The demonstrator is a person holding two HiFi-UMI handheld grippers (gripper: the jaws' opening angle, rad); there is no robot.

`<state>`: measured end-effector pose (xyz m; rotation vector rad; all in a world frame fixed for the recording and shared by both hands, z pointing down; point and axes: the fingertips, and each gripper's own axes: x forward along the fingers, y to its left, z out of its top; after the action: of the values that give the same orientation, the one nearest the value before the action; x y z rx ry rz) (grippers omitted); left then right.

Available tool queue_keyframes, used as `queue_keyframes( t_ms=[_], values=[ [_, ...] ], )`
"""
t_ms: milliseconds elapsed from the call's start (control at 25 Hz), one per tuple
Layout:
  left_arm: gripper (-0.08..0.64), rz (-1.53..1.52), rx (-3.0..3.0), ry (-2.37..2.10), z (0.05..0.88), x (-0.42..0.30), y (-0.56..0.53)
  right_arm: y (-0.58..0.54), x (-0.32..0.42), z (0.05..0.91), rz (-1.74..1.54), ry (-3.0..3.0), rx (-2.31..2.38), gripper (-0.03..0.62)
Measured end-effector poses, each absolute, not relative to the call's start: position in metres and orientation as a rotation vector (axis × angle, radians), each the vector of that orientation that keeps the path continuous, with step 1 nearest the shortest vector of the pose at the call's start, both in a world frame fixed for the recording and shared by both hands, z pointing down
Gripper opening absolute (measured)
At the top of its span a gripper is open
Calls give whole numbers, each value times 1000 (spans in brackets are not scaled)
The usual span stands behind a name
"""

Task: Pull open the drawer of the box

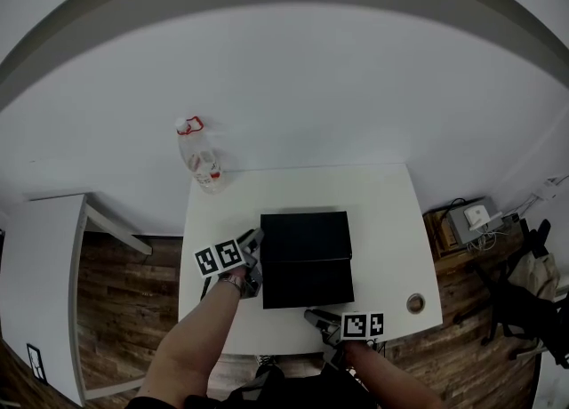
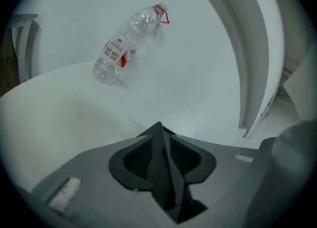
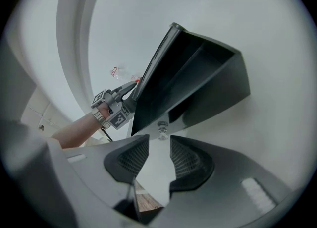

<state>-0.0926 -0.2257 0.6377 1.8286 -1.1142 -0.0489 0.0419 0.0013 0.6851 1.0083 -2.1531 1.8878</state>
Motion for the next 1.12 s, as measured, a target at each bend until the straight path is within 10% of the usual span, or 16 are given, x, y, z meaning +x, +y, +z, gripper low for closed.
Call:
queue_keyframes(
  t_ms=[280,1120],
  values=[
    [2,-312,1935,-967,578,-117,-203,23,78,650,1899,-2253,1045,3],
    [0,-287,2240,-329,462,-31,8,22,76,442,1191,-2903,769,3]
  ],
)
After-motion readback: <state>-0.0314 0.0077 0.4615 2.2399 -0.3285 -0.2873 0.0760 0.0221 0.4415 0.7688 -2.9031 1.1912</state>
